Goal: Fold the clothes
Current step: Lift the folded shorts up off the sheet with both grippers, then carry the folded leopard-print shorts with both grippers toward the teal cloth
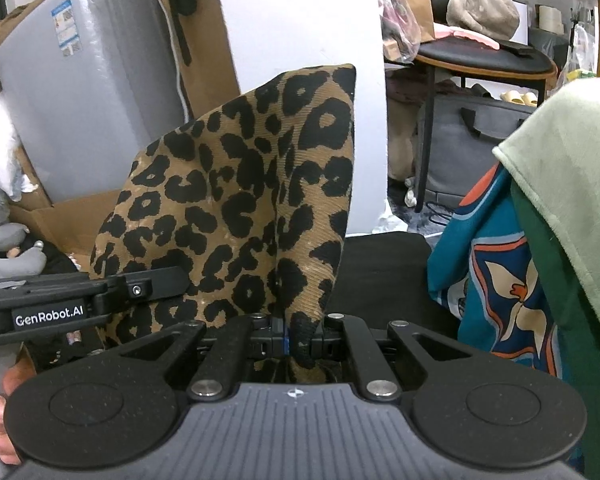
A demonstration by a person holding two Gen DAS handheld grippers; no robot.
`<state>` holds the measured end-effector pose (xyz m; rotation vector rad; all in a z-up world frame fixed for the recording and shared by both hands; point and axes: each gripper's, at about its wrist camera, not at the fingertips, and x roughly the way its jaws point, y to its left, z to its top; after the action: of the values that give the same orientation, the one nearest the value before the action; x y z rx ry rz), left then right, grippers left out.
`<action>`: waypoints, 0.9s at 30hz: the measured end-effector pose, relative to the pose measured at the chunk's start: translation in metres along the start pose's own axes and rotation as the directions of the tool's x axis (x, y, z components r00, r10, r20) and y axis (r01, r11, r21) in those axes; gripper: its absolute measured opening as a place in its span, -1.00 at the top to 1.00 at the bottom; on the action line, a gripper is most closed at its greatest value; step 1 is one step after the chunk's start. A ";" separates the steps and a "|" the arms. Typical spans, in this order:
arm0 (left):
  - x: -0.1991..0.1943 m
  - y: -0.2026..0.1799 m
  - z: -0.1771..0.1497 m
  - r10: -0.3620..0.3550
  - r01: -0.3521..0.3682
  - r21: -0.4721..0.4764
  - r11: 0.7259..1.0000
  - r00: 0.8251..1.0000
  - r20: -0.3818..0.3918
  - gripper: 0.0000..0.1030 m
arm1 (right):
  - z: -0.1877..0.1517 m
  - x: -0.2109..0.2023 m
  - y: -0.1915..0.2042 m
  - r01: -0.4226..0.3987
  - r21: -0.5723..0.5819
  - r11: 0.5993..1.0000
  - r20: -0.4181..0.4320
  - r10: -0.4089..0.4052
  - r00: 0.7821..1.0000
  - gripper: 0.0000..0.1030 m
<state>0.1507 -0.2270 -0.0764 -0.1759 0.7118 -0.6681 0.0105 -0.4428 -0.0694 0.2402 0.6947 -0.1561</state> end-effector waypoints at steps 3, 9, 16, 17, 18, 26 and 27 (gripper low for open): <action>0.019 0.002 -0.012 -0.005 0.005 -0.004 1.000 1.000 0.011 0.59 | -0.008 0.016 -0.012 0.013 -0.003 1.000 0.003 -0.013 1.000 0.90; 0.060 0.009 -0.037 -0.039 0.041 -0.056 0.998 0.999 0.022 0.59 | -0.027 0.051 -0.038 0.051 -0.021 0.998 0.016 -0.050 0.999 0.89; 0.111 0.032 -0.061 -0.119 0.119 -0.086 0.989 0.993 0.006 0.59 | -0.047 0.095 -0.066 0.067 -0.024 0.997 0.020 -0.067 0.998 0.89; 0.119 0.035 -0.061 -0.132 0.131 -0.085 0.988 0.991 0.003 0.59 | -0.047 0.102 -0.069 0.067 -0.024 0.997 0.020 -0.067 0.998 0.89; 0.127 0.040 -0.061 -0.146 0.145 -0.092 0.985 0.989 -0.001 0.59 | -0.047 0.108 -0.071 0.067 -0.027 0.997 0.019 -0.067 0.998 0.89; 0.193 0.071 -0.049 -0.188 0.184 -0.104 0.977 0.982 -0.031 0.59 | -0.029 0.176 -0.090 0.082 -0.071 0.994 0.001 -0.082 0.997 0.89; 0.201 0.075 -0.047 -0.187 0.182 -0.114 0.977 0.982 -0.036 0.59 | -0.026 0.184 -0.091 0.082 -0.068 0.994 -0.005 -0.083 0.997 0.89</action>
<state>0.2712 -0.2899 -0.2492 -0.3319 0.7838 -0.8129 0.1141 -0.5347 -0.2237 0.1470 0.7166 -0.2100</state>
